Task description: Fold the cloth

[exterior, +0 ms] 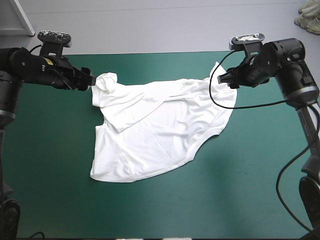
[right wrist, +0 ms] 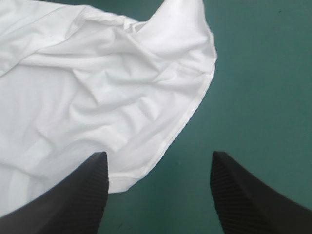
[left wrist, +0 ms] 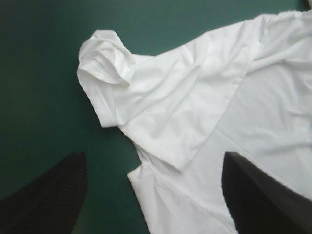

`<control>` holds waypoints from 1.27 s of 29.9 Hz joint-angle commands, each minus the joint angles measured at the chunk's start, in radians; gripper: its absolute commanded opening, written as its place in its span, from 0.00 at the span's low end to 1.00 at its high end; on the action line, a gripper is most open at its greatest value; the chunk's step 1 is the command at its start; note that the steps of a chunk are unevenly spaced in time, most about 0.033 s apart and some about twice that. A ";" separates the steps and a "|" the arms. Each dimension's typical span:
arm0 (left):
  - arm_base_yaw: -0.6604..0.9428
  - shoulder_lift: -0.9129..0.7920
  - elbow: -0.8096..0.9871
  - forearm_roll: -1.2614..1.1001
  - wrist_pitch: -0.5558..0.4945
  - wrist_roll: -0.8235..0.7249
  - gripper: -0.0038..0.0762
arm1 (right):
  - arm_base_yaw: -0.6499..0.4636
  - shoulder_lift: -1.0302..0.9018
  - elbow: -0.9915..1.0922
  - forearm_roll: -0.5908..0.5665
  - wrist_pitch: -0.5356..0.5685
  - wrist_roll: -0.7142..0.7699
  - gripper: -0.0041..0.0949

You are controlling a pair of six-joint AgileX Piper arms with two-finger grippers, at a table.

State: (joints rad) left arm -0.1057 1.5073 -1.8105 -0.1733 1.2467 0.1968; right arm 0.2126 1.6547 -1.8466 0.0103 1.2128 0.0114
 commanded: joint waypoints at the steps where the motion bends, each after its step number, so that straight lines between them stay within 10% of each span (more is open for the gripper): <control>1: -0.028 -0.085 0.075 -0.010 0.039 -0.016 0.73 | -0.006 -0.108 0.090 0.010 -0.031 -0.011 0.59; 10: -0.167 -0.209 0.546 -0.010 0.031 -0.073 0.73 | -0.006 -0.186 0.284 -0.044 -0.034 -0.043 0.58; 19: -0.374 -0.226 0.895 0.006 -0.245 -0.173 0.73 | -0.006 -0.186 0.284 -0.037 -0.051 -0.052 0.57; 28: -0.512 -0.219 0.968 0.083 -0.464 -0.248 0.73 | -0.006 -0.186 0.284 -0.030 -0.038 -0.060 0.56; 38: -0.520 -0.108 0.977 0.094 -0.479 -0.265 0.73 | -0.006 -0.186 0.284 -0.025 -0.051 -0.060 0.56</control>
State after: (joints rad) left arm -0.6202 1.3997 -0.8144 -0.0731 0.7886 -0.0584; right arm 0.2126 1.5105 -1.5408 -0.0100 1.1969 -0.0389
